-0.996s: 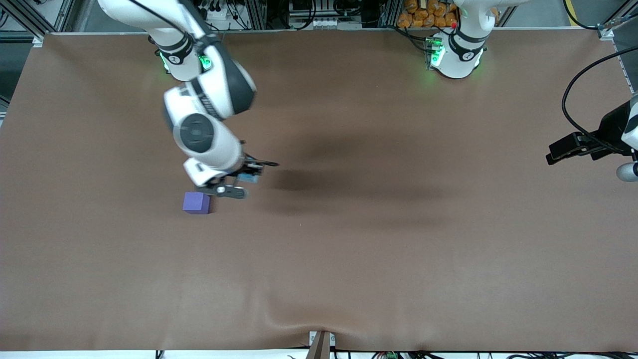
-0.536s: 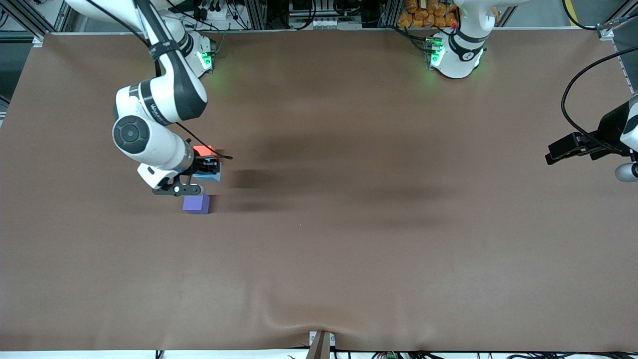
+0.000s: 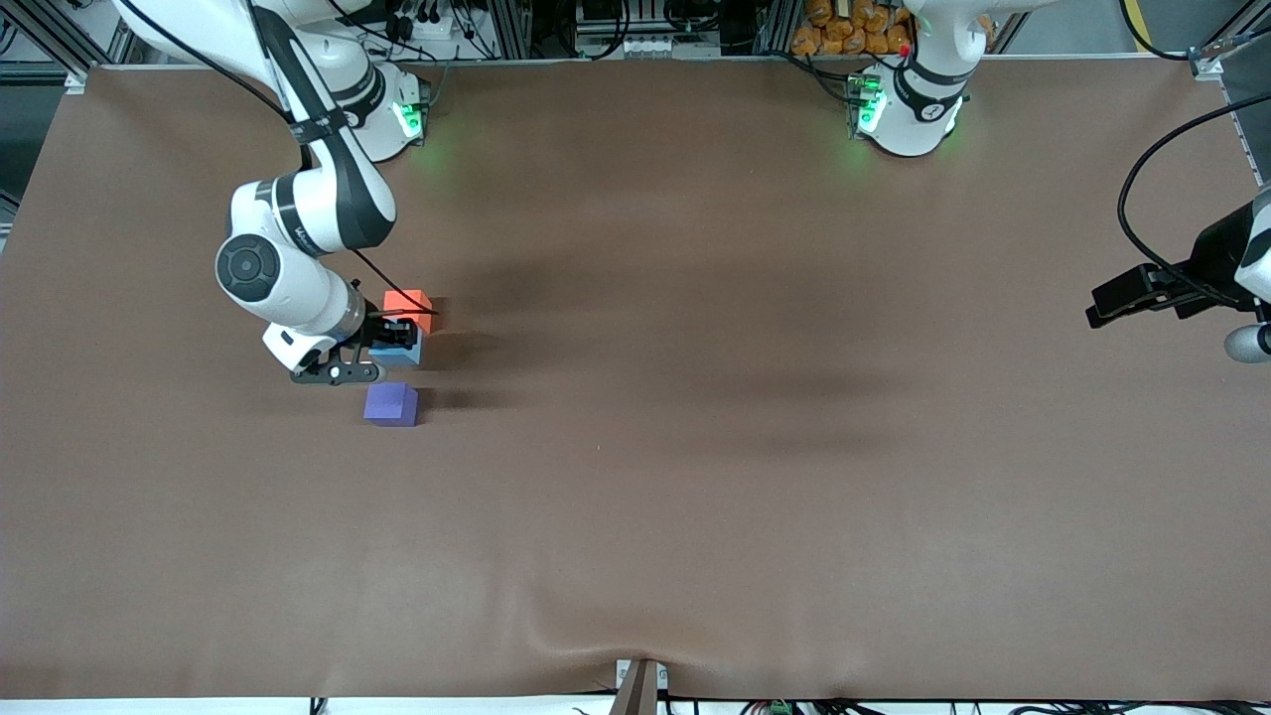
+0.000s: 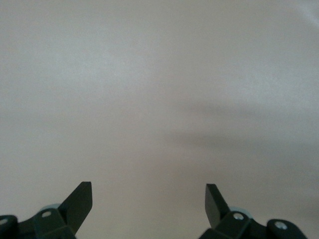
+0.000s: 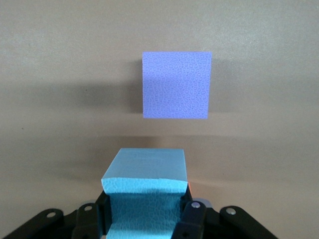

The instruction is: Place blue block between orange and purple blocks

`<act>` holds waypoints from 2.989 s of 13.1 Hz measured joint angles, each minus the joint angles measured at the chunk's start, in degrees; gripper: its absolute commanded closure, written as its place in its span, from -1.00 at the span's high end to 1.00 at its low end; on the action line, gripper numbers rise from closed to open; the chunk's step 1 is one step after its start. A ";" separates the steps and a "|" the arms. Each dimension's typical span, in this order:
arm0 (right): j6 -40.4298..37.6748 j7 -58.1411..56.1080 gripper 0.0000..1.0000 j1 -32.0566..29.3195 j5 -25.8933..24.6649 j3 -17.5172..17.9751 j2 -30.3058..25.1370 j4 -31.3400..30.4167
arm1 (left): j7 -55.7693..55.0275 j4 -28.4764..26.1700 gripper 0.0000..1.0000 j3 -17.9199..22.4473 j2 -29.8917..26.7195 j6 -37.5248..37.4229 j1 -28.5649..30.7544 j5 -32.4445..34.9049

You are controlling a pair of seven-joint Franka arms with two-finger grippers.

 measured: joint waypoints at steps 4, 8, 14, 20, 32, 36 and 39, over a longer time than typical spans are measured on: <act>4.03 -0.41 -1.00 -0.85 0.00 -0.02 0.20 -2.27 | 0.00 -0.03 1.00 -0.01 0.00 0.00 0.00 0.00; 7.19 -0.60 -1.00 -1.42 0.00 -0.02 1.71 -3.30 | -0.04 -0.06 1.00 -0.08 -0.09 -0.02 -0.01 0.00; 11.17 -0.61 -1.00 -1.44 0.00 0.00 5.01 -3.59 | -0.22 -6.41 1.00 -1.40 -5.10 1.75 -0.02 0.00; 12.44 -0.61 -0.19 -1.44 0.00 0.01 6.48 -3.68 | -0.19 -11.19 1.00 -1.51 -8.86 4.92 -0.02 0.00; -13.55 -0.54 1.00 -1.96 0.06 -0.02 4.24 15.09 | 0.14 -11.27 1.00 -1.53 -9.14 3.51 0.01 2.83; -35.19 -0.89 1.00 -5.19 0.04 -0.03 3.49 35.01 | 0.16 -11.27 1.00 -1.59 -9.21 3.44 0.01 2.85; -43.82 -1.42 1.00 -8.20 0.03 0.05 3.53 43.67 | 0.16 -11.24 1.00 -1.66 -9.27 3.48 0.01 2.85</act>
